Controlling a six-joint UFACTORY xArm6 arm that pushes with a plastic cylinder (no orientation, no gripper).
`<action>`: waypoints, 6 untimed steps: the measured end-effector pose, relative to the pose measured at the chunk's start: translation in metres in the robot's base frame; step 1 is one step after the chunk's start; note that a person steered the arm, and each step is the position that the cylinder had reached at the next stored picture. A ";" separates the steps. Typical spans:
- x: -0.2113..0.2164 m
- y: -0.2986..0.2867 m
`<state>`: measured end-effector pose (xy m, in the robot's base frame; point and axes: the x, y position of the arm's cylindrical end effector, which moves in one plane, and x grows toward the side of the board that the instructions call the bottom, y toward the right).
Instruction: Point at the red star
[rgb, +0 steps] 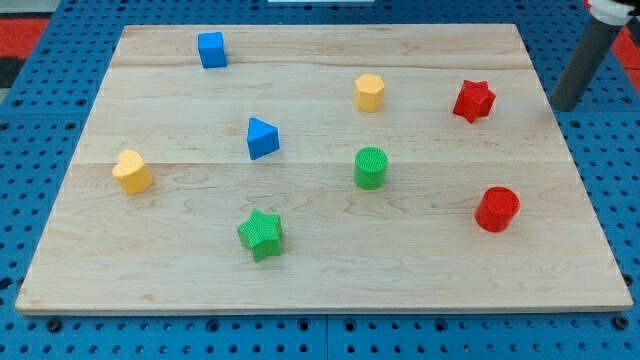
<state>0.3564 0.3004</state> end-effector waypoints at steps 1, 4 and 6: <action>0.013 0.010; 0.040 -0.005; 0.040 -0.109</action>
